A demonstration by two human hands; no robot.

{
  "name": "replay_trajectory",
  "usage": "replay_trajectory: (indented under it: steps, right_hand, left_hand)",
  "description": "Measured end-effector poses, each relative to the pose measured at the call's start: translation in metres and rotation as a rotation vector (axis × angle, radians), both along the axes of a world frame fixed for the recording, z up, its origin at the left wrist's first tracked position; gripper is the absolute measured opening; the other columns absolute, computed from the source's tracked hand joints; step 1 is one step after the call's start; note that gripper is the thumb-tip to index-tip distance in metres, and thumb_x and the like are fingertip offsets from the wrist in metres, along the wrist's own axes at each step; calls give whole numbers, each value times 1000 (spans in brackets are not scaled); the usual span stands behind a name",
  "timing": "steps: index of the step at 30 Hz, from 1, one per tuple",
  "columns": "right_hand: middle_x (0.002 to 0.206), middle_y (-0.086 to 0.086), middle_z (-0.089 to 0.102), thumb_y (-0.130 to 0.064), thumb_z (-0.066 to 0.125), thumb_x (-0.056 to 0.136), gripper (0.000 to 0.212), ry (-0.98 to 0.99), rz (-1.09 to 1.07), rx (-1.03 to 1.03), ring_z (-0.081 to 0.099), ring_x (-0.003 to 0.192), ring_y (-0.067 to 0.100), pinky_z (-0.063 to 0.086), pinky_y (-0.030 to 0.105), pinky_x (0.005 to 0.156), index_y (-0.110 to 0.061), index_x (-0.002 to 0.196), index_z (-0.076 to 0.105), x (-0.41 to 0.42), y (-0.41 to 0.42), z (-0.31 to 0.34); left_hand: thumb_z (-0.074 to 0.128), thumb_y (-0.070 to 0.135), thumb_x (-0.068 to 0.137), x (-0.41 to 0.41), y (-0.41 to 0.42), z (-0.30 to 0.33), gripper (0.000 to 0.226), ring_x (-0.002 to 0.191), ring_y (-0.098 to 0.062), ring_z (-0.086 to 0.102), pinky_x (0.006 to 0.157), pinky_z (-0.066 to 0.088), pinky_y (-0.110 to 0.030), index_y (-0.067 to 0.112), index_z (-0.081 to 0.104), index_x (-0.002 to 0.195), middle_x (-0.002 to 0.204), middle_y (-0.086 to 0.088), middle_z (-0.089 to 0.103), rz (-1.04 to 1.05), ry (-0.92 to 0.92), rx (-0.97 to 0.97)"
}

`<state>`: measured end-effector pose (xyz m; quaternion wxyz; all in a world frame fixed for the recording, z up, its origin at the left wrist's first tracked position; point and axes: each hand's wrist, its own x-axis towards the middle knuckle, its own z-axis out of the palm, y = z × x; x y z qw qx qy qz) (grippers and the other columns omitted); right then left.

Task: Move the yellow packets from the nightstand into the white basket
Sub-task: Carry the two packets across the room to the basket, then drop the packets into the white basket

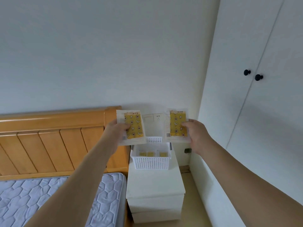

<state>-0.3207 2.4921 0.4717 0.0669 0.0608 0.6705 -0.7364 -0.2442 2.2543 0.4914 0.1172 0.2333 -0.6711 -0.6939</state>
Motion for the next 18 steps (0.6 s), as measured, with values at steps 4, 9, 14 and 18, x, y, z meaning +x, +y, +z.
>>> replay_trajectory:
  steps: [4, 9, 14, 18]
  right_hand:
    - [98, 4, 73, -7, 55, 92, 15, -51, 7, 58, 69, 88, 22, 54, 34, 79, -19, 91, 65, -81, -34, -26]
    - [97, 4, 72, -8, 56, 91, 13, -123, -38, 160, 70, 87, 22, 55, 35, 78, -18, 94, 65, -184, -73, -73]
    - [99, 9, 71, -1, 55, 92, 16, -286, -47, 211, 70, 89, 26, 57, 40, 81, -15, 91, 61, -268, -111, -131]
    - [101, 8, 70, 1, 54, 92, 18, -407, -7, 239, 69, 93, 28, 56, 45, 87, -14, 97, 61, -308, -125, -182]
  left_hand:
    - [65, 11, 91, -86, -35, -33, 25, 89, -17, 69, 69, 54, -33, 19, 62, 114, 99, 1, 72, 17, -57, -19]
    - [65, 10, 91, -205, -74, -97, 21, 84, -15, 69, 64, 55, -31, 18, 63, 111, 95, 2, 71, -24, -155, -7]
    - [65, 6, 90, -309, -104, -167, 25, 84, -19, 68, 74, 57, -37, 11, 65, 114, 95, -2, 71, -83, -309, -61]
    - [53, 3, 91, -359, -106, -226, 17, 74, -14, 62, 59, 49, -25, 16, 61, 98, 85, 0, 66, -94, -417, -239]
